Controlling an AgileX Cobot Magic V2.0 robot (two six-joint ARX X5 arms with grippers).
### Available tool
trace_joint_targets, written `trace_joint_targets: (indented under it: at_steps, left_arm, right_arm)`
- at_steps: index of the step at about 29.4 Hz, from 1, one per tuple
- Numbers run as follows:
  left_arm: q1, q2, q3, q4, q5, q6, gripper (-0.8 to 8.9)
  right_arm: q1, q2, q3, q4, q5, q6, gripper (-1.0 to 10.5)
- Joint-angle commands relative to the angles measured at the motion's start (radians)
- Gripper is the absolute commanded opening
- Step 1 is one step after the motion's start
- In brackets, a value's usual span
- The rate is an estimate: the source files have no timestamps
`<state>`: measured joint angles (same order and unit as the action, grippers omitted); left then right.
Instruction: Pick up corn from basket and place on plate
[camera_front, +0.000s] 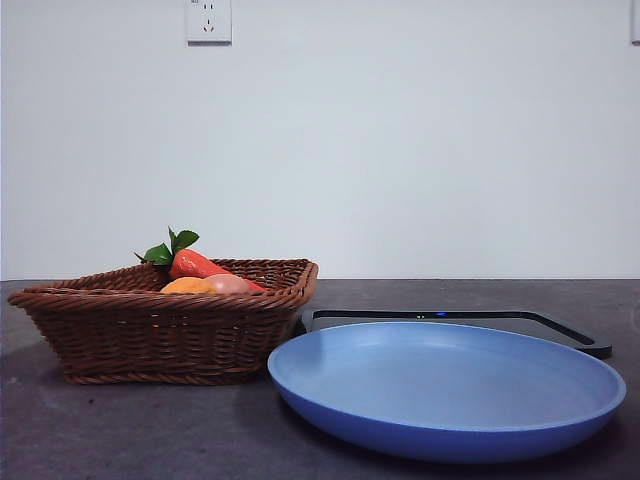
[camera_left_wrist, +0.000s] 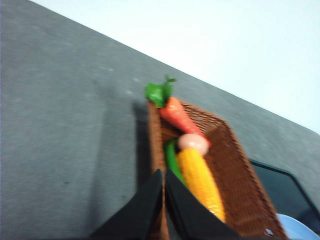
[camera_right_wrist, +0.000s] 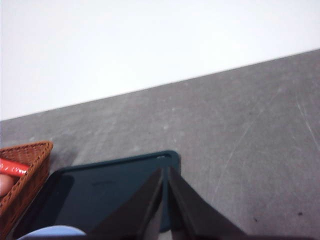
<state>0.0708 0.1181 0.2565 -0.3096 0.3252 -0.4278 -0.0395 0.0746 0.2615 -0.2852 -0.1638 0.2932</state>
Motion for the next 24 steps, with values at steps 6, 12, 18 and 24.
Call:
trace_joint_targets:
  at_steps: [6, 12, 18, 24]
  left_arm:
    - [0.001, 0.265, 0.213, -0.105, 0.149, 0.175, 0.07]
    - [-0.006, 0.467, 0.372, -0.269, 0.211, 0.316, 0.07]
    - [-0.072, 0.600, 0.469, -0.377, 0.211, 0.394, 0.07]
    - [-0.175, 0.670, 0.479, -0.454, 0.211, 0.472, 0.07]
  right_arm:
    - [0.021, 0.219, 0.222, -0.138, -0.121, -0.077, 0.0]
    - [0.054, 0.447, 0.410, -0.364, -0.227, -0.229, 0.0]
    - [0.106, 0.639, 0.557, -0.570, -0.229, -0.344, 0.0]
    - [0.180, 0.788, 0.594, -0.614, -0.230, -0.359, 0.0]
